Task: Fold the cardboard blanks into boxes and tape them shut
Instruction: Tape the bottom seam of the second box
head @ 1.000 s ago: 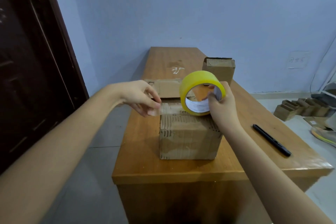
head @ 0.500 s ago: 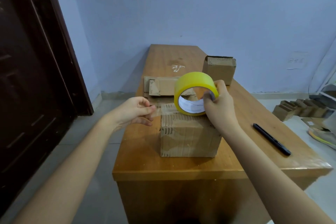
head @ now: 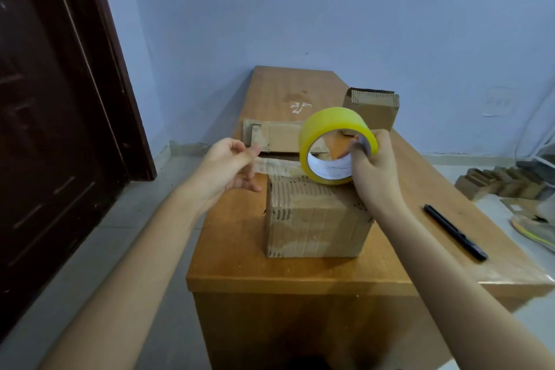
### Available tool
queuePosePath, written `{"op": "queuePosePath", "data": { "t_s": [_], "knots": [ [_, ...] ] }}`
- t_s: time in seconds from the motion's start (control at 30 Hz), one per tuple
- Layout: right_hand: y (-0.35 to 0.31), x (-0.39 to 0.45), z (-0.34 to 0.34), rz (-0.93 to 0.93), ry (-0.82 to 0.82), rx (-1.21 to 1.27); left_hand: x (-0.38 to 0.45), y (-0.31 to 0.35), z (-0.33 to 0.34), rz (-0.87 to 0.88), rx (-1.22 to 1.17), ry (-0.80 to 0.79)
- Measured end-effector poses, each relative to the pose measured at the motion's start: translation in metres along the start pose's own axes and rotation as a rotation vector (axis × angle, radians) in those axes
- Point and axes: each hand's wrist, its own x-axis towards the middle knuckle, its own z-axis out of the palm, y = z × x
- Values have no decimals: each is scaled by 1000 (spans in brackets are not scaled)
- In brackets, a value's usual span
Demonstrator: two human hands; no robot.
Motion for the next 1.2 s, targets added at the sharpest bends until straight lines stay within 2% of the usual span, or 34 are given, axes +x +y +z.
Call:
{"op": "queuePosePath", "data": {
  "t_s": [0.13, 0.27, 0.47, 0.6, 0.67, 0.8, 0.87, 0.9, 0.97, 1.03, 1.07, 1.2],
  "knots": [
    [0, -1, 1, -58, -33, -31, -4, -4, 0, 31, 13, 15],
    [1, -2, 1, -109, -74, -91, -9, -16, -5, -10, -2, 7],
    [-1, -6, 1, -226, -130, -191, -12, -46, 5, -216, -140, 29],
    [-2, -4, 1, -171, -122, -221, -17, -57, 24, -285, -173, 123],
    [-2, -2, 2, -121, -127, -215, -23, -54, 31, -291, -64, 163],
    [-2, -3, 3, -132, -125, -264, -33, -57, 21, -306, 474, 43],
    [-2, -3, 3, -129, -118, -255, -32, -60, 13, -168, 747, 177],
    [-1, -2, 3, -128, -115, -253, -35, -58, 14, -63, 743, 277],
    [-1, -2, 4, -135, -109, -263, -43, -46, 29, 74, 438, 347],
    [-1, -2, 5, -139, -103, -268, -54, -33, 57, 32, 126, 261],
    [-1, -2, 5, -134, -99, -264, -59, -32, 70, -5, 49, 211],
    [1, 0, 4, -72, -88, -208, -57, -40, 87, -32, -30, 243]
  ]
}}
